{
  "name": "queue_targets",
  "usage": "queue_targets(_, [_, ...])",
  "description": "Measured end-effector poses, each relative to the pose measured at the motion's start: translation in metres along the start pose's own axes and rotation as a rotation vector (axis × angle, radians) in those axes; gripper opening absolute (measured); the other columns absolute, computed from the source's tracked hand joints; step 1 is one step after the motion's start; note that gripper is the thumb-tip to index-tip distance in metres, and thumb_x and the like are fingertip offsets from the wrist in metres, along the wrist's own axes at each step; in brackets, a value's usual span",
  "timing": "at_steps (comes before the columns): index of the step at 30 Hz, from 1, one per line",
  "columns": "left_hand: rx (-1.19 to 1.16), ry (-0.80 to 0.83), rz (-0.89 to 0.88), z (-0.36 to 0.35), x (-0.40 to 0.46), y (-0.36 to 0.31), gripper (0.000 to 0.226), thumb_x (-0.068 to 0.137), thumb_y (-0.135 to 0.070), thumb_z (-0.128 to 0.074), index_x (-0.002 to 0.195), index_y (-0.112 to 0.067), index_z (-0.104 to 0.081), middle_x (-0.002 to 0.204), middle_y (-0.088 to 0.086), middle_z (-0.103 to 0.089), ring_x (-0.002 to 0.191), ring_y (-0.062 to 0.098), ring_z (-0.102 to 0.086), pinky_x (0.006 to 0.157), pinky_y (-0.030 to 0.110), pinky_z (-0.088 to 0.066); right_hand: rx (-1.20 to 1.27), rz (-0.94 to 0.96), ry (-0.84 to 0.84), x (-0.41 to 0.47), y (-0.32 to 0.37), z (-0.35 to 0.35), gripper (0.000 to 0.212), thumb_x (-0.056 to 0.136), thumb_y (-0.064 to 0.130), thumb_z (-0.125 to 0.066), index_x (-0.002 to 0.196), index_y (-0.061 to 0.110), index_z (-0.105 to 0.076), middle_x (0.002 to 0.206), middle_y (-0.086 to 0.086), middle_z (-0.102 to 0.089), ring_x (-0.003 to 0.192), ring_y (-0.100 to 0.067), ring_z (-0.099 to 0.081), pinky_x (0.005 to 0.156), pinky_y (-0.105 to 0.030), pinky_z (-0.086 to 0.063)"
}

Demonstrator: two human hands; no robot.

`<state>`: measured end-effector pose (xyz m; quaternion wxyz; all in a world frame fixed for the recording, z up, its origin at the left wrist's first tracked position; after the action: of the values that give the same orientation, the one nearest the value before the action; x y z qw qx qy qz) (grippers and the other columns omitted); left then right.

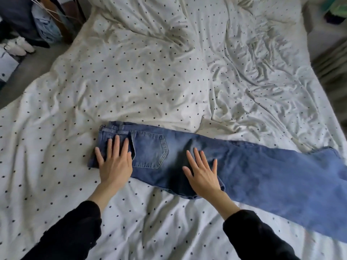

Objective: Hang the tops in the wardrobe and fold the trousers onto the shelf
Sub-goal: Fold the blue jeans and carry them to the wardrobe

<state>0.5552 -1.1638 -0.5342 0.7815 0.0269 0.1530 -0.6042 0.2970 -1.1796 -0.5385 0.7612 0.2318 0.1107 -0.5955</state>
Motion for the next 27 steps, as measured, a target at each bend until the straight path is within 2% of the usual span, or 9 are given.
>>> queue_targets(2, [0.021, 0.026, 0.061, -0.001, 0.003, -0.007, 0.050, 0.101, -0.033, -0.021, 0.148, -0.015, -0.027, 0.156, 0.018, -0.015, 0.144, 0.035, -0.011, 0.110, 0.062, 0.000, 0.065, 0.031, 0.005, -0.003, -0.005, 0.003, 0.071, 0.090, 0.064, 0.000, 0.151, 0.029, -0.002, 0.159, 0.009, 0.003, 0.146, -0.011, 0.008, 0.115, -0.050, 0.009])
queue_targets(4, [-0.001, 0.051, 0.100, -0.001, 0.001, -0.023, 0.057, 0.101, -0.039, -0.021, 0.150, -0.012, -0.012, 0.157, 0.016, 0.000, 0.145, 0.030, 0.002, 0.112, 0.056, 0.006, 0.092, 0.062, -0.022, -0.012, -0.016, 0.007, 0.097, 0.072, 0.076, 0.022, 0.151, 0.028, -0.006, 0.159, 0.011, -0.005, 0.146, -0.008, 0.004, 0.117, -0.043, 0.007])
queue_targets(8, [-0.049, 0.026, 0.004, 0.006, -0.017, -0.086, 0.065, 0.100, -0.041, -0.026, 0.150, -0.007, -0.003, 0.158, 0.014, 0.005, 0.146, 0.027, 0.004, 0.114, 0.054, 0.003, 0.081, 0.023, -0.082, -0.039, -0.059, 0.022, 0.113, 0.060, 0.071, 0.040, 0.151, 0.026, -0.011, 0.158, 0.008, -0.010, 0.146, -0.010, 0.000, 0.116, -0.038, 0.007])
queue_targets(12, [-0.050, 0.052, -0.256, -0.004, -0.045, -0.180, 0.062, 0.099, -0.046, -0.018, 0.150, -0.012, -0.009, 0.158, 0.013, 0.001, 0.146, 0.029, 0.000, 0.114, 0.054, 0.000, 0.072, -0.087, -0.104, -0.073, -0.129, 0.038, 0.086, 0.080, 0.059, 0.012, 0.150, 0.020, -0.018, 0.158, 0.001, -0.014, 0.147, -0.016, -0.006, 0.117, -0.043, -0.002])
queue_targets(15, [-0.002, 0.080, -0.425, -0.020, -0.067, -0.250, 0.066, 0.092, -0.046, -0.017, 0.146, -0.011, -0.030, 0.153, 0.018, -0.023, 0.139, 0.037, -0.026, 0.106, 0.061, -0.023, 0.044, -0.114, -0.198, -0.103, -0.189, 0.048, 0.053, 0.091, 0.035, -0.033, 0.135, 0.010, -0.048, 0.143, -0.011, -0.046, 0.132, -0.029, -0.043, 0.101, -0.060, -0.036])
queue_targets(17, [0.055, 0.077, -0.490, -0.034, -0.084, -0.303, 0.059, 0.091, -0.042, -0.027, 0.140, -0.011, -0.038, 0.145, 0.019, -0.039, 0.130, 0.039, -0.042, 0.095, 0.063, -0.036, 0.046, -0.180, -0.270, -0.125, -0.248, 0.054, 0.046, 0.091, 0.017, -0.052, 0.136, 0.010, -0.047, 0.144, -0.012, -0.044, 0.133, -0.031, -0.042, 0.100, -0.062, -0.035])
queue_targets(20, [0.101, 0.091, -0.548, -0.052, -0.106, -0.379, 0.057, 0.088, -0.043, -0.031, 0.138, -0.016, -0.036, 0.143, 0.017, -0.043, 0.126, 0.037, -0.047, 0.093, 0.060, -0.039, 0.033, -0.305, -0.249, -0.146, -0.348, 0.059, 0.053, 0.097, 0.017, -0.040, 0.148, 0.018, -0.026, 0.156, -0.002, -0.022, 0.145, -0.021, -0.016, 0.112, -0.055, -0.014])
queue_targets(24, [0.183, 0.059, -0.587, -0.072, -0.114, -0.459, 0.056, 0.087, -0.041, -0.031, 0.138, -0.018, -0.039, 0.142, 0.014, -0.045, 0.127, 0.034, -0.048, 0.092, 0.061, -0.039, -0.017, -0.403, -0.221, -0.152, -0.458, 0.068, 0.055, 0.097, 0.018, -0.038, 0.148, 0.019, -0.021, 0.155, 0.001, -0.019, 0.145, -0.020, -0.010, 0.112, -0.057, -0.011])
queue_targets(27, [0.191, 0.043, -0.605, -0.086, -0.113, -0.506, 0.054, 0.096, -0.039, -0.030, 0.148, -0.021, -0.026, 0.156, 0.011, -0.017, 0.143, 0.033, -0.018, 0.108, 0.062, -0.016, -0.058, -0.377, -0.117, -0.143, -0.507, 0.069, 0.050, 0.096, 0.029, -0.044, 0.143, 0.020, -0.030, 0.149, 0.003, -0.031, 0.142, -0.019, -0.019, 0.112, -0.061, -0.010])
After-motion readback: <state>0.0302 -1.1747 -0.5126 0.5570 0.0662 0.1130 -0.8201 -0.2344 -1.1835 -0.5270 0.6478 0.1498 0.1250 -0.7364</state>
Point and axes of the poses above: each hand's wrist, its own x-axis towards the middle knuckle, its own z-axis out of the back of the hand, y = z × x, the point moved 7 cm from there along x, towards the middle knuckle
